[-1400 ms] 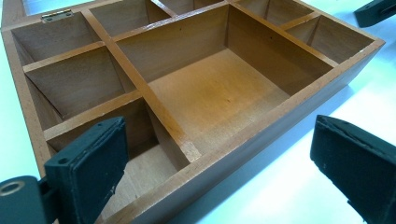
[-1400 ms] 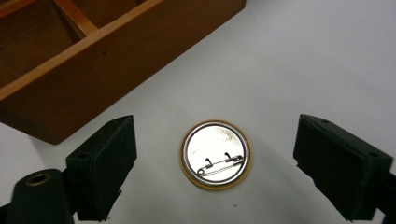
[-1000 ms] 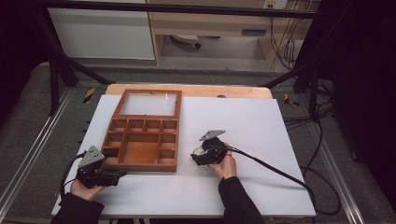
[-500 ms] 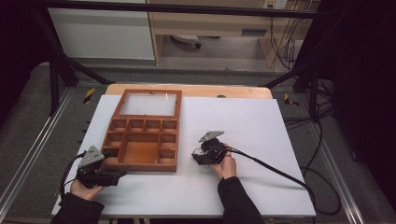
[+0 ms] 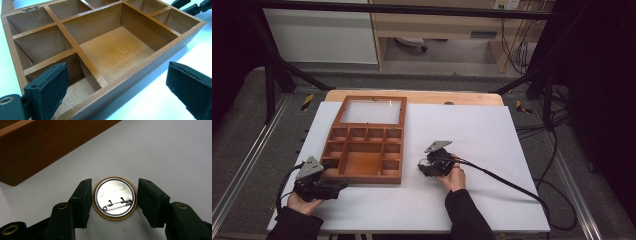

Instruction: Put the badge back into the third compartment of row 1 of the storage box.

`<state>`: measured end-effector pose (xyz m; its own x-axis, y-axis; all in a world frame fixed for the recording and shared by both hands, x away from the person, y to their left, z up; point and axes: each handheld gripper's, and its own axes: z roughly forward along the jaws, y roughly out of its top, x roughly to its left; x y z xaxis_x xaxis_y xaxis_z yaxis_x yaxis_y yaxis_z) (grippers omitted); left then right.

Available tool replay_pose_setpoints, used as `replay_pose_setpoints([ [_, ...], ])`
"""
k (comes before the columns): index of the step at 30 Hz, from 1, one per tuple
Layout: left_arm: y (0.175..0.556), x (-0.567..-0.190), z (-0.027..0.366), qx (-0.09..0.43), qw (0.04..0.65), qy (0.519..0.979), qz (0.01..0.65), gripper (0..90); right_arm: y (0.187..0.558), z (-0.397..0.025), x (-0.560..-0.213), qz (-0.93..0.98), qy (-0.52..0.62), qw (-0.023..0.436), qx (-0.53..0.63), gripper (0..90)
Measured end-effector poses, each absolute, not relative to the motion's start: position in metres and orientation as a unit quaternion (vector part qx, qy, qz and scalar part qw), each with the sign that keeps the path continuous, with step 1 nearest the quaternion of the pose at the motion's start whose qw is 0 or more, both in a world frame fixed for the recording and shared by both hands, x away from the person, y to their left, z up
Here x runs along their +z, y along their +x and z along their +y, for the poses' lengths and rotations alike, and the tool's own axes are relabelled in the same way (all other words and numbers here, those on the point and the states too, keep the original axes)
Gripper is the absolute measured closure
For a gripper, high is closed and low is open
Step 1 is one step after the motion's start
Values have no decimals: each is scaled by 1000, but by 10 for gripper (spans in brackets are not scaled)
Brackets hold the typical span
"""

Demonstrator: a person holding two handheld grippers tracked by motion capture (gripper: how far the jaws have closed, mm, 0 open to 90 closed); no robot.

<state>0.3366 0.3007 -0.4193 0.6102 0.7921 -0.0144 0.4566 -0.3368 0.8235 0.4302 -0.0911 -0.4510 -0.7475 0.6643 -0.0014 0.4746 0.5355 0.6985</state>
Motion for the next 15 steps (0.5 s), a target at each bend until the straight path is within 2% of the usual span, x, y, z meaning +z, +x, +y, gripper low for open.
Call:
replay_pose_setpoints([
  [15,337,-419,301,200,420,793,394,40,430,-91,-450,862,338,129,354,471],
])
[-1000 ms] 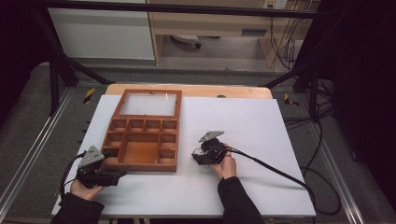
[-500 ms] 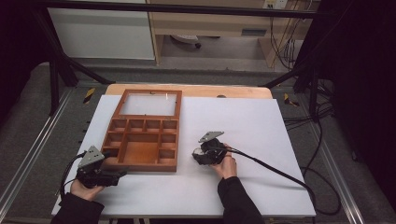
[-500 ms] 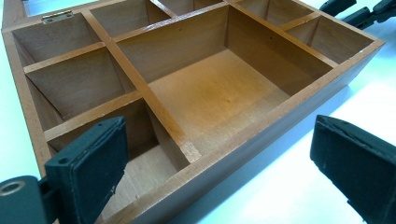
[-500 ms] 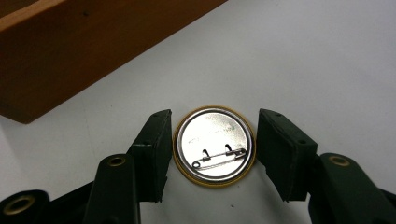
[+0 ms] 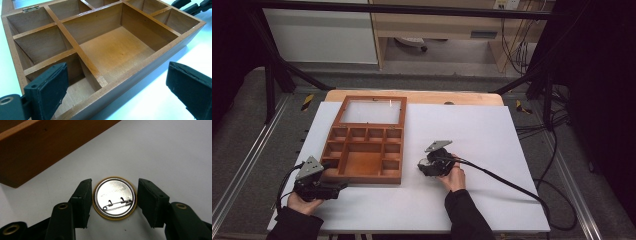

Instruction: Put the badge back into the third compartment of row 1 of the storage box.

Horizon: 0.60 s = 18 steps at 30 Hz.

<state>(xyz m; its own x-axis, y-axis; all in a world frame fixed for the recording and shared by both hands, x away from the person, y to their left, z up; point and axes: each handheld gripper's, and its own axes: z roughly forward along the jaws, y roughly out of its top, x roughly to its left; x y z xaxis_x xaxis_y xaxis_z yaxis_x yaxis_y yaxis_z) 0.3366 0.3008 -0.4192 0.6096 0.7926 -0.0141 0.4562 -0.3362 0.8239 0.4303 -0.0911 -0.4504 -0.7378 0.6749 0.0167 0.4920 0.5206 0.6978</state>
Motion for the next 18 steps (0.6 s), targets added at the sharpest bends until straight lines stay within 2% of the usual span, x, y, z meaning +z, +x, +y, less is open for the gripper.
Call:
replay_pose_setpoints([
  [18,337,-419,301,200,420,793,394,40,431,-93,-444,860,341,118,361,471],
])
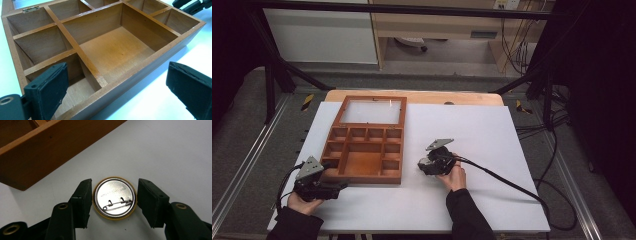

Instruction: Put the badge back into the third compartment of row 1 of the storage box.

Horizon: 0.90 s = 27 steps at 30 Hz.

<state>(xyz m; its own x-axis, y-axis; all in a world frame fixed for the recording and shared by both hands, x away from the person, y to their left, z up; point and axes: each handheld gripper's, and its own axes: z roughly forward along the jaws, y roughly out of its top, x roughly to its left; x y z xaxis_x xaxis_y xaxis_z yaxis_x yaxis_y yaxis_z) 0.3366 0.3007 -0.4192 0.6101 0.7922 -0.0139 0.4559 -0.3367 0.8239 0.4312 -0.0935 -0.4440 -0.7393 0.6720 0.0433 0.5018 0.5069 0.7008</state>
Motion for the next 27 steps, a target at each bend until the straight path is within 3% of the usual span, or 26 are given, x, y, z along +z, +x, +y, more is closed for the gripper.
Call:
replay_pose_setpoints([
  [27,336,-419,300,200,420,793,394,40,419,-102,-418,855,330,124,381,471],
])
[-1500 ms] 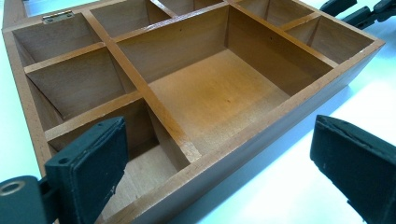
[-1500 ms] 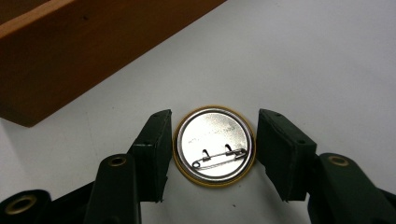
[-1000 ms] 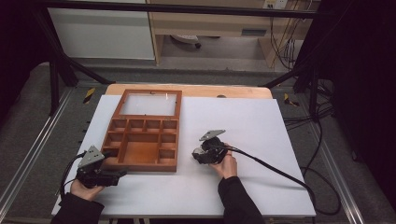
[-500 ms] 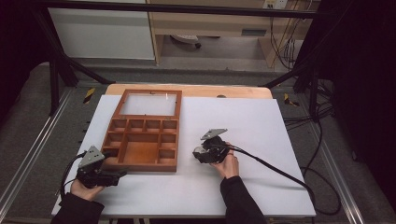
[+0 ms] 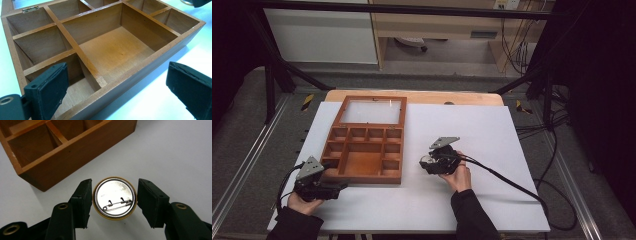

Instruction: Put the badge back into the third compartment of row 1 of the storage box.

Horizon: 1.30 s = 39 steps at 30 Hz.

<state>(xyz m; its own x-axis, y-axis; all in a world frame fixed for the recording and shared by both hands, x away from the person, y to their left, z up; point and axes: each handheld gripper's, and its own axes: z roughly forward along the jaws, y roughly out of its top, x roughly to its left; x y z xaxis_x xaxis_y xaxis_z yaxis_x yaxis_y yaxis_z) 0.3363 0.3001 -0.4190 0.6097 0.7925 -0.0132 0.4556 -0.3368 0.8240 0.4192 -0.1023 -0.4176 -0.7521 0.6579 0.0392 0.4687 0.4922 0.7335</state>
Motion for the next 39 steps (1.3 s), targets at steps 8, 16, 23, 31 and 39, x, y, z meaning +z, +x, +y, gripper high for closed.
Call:
replay_pose_setpoints([
  [8,336,-419,300,200,420,793,394,40,413,-106,-406,847,330,125,398,471],
  [16,336,-419,300,200,420,793,394,40,410,-106,-396,844,322,128,409,471],
  [23,336,-419,300,200,421,792,394,40,409,-100,-387,844,313,131,416,471],
  [31,336,-419,300,200,420,792,394,40,409,-91,-378,844,306,130,422,471],
  [39,336,-419,300,200,420,793,394,40,411,-80,-370,843,299,130,428,471],
])
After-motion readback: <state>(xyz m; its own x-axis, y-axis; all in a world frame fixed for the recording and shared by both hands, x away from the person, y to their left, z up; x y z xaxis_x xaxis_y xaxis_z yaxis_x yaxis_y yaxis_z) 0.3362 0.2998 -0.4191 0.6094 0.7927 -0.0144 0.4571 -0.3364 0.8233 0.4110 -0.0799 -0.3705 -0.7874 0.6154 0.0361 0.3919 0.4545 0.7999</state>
